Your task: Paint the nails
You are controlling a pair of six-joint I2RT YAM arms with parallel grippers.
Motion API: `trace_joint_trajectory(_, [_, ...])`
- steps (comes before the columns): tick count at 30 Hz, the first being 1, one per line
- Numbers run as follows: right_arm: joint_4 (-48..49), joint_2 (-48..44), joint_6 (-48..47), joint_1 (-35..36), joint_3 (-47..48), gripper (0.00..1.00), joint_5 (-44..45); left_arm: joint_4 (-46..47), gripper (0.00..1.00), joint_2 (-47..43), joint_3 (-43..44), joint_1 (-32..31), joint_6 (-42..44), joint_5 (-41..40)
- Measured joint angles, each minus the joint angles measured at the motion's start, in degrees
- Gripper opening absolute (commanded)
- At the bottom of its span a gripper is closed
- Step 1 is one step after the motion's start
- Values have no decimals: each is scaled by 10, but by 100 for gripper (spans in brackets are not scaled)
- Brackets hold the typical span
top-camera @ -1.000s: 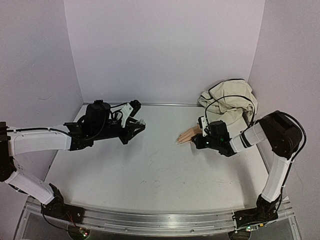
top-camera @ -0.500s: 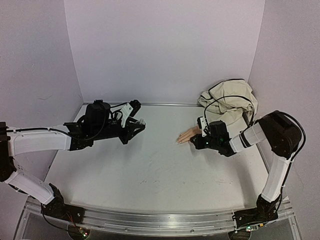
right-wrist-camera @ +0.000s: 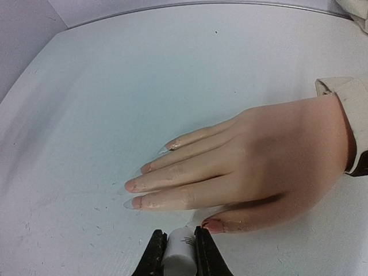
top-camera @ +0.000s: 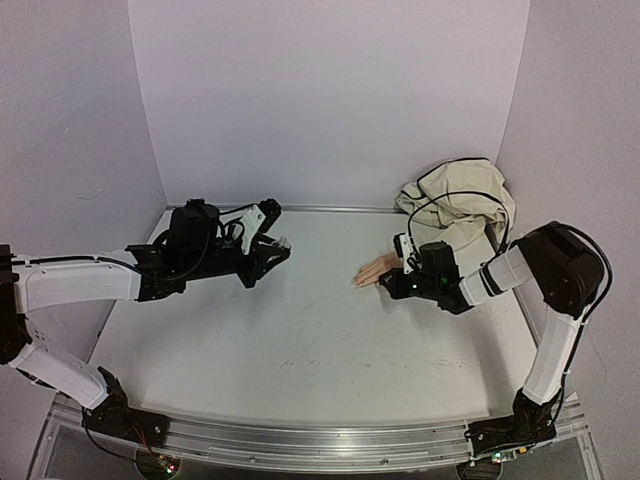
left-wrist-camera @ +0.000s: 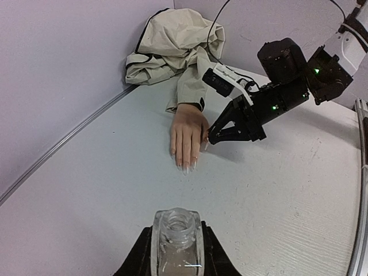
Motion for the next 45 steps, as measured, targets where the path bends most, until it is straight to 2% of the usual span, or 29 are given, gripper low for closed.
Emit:
trace_joint_trajectory(17, [7, -40, 0, 0, -26, 0, 67, 0, 0, 0, 0, -2, 6, 0])
trace_joint_trajectory(45, [7, -21, 0, 0, -16, 0, 66, 0, 0, 0, 0, -2, 9, 0])
